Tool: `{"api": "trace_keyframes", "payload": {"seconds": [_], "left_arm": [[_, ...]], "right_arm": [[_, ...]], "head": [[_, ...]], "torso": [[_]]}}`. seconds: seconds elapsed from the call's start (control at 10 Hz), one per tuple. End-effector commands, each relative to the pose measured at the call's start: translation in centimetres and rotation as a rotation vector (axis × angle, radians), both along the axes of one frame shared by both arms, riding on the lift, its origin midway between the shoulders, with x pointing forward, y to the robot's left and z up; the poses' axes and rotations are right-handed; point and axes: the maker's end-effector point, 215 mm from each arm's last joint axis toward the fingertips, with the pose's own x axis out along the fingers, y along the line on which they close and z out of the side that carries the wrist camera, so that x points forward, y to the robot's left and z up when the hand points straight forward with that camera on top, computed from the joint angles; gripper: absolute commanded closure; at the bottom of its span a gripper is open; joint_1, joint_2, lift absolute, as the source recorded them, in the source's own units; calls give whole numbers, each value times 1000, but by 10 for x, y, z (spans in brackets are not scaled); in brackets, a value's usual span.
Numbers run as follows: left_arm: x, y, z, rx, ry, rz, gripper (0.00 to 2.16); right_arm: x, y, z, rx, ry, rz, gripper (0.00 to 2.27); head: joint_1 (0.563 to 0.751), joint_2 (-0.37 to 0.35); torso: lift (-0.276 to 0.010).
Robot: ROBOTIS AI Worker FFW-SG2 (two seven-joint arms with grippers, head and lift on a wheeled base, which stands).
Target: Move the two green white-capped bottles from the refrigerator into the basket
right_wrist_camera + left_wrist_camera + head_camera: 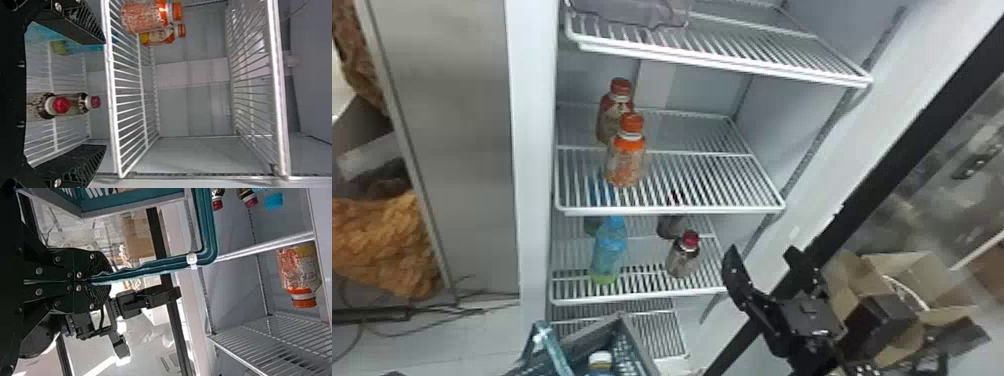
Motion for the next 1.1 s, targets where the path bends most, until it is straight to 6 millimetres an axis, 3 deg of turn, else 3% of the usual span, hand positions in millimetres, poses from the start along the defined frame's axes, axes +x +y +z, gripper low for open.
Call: {"api": "trace_keyframes", "payload": {"seconds": [0.0, 0.7, 1.0], "left_arm": [[0, 0, -1, 1, 1, 1, 1199], [0, 3, -2, 0, 7, 9, 1199], [1, 1, 0, -2, 1, 4, 1199]], "right_arm": [[-1, -2, 5, -3, -53, 4, 93], [-5, 3, 32, 6, -205, 38, 99], [-4, 10, 34, 21, -205, 49, 101]], "head": [[695, -350], [695, -350], [695, -350]], "torso": [[-4], [-4], [-4]]}}
